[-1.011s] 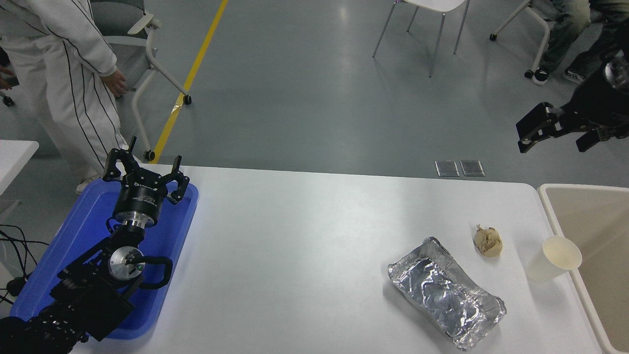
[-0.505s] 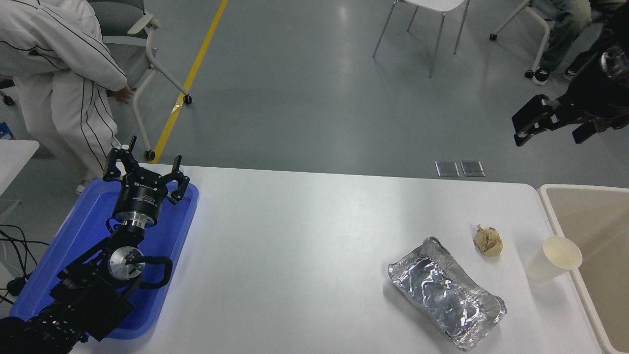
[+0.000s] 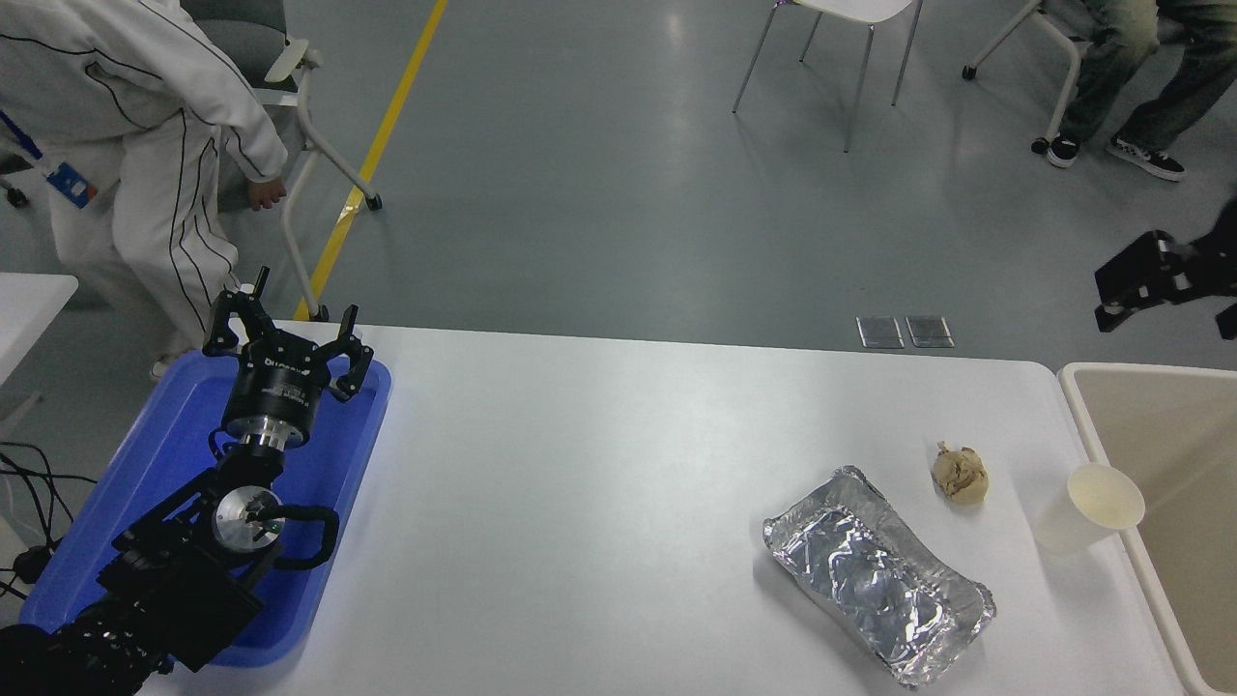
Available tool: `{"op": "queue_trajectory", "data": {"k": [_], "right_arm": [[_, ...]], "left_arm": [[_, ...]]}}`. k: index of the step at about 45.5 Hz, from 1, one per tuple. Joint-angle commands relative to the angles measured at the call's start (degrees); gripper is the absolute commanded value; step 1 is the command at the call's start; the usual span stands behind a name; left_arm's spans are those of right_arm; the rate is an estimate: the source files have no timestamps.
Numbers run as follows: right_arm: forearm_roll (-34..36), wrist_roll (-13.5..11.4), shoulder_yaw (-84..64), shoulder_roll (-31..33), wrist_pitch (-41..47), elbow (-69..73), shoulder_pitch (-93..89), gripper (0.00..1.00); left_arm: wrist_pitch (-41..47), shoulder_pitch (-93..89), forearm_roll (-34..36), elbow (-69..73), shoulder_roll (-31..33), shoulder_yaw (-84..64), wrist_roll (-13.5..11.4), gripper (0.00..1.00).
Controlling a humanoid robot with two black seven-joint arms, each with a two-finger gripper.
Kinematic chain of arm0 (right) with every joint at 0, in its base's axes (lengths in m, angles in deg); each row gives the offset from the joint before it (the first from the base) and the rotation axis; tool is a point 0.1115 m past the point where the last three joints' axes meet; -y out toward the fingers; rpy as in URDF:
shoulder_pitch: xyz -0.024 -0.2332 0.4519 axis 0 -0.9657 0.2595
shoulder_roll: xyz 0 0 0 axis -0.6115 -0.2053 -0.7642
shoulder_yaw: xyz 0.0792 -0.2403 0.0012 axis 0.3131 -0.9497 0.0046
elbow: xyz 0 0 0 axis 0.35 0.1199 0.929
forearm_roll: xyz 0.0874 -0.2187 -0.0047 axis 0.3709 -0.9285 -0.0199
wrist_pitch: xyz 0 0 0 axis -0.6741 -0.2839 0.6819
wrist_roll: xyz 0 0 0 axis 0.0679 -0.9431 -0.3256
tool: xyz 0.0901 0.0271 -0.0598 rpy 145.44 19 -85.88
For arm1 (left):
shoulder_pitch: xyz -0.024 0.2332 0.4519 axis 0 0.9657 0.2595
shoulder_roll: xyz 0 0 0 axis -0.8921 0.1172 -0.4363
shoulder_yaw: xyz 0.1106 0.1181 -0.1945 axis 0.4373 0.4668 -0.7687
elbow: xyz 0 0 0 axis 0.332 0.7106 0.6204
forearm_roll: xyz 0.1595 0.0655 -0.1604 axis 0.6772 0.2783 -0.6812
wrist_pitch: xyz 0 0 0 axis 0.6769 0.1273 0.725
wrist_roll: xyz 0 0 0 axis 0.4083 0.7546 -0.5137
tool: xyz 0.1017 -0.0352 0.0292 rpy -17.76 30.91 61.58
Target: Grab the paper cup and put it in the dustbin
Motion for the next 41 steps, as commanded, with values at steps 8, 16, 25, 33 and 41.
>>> {"op": "queue_trajectory", "data": {"k": [8,16,25,33,41], "right_arm": [[-0.31,-0.03,1.35,5.81,0.00,-0.77,-8.85,1.00],[-0.23,-0.03,5.56,9.06,-12.55,-0.77,-16.50,1.00],[4.16,-0.03,9.43,9.42,-24.16,-1.03,-23.71,1.00],[6.89,-0.03,13.12,9.07,-29.61,-5.42,-31.79,1.00],[6.72,-0.21,15.50,8.45,-29.88,-11.31,-37.77,1.00]], "left_arm": [[0.01,0.07,0.00,0.02,-0.02,0.02,0.01,1.00],[0.01,-0.02,0.00,0.02,-0.02,-0.06,0.01,1.00],[0.01,-0.02,0.00,0.02,0.07,-0.06,0.01,1.00],[0.01,-0.02,0.00,0.02,0.07,-0.06,0.01,1.00],[0.01,-0.02,0.00,0.02,0.07,-0.06,0.01,1.00]]}}
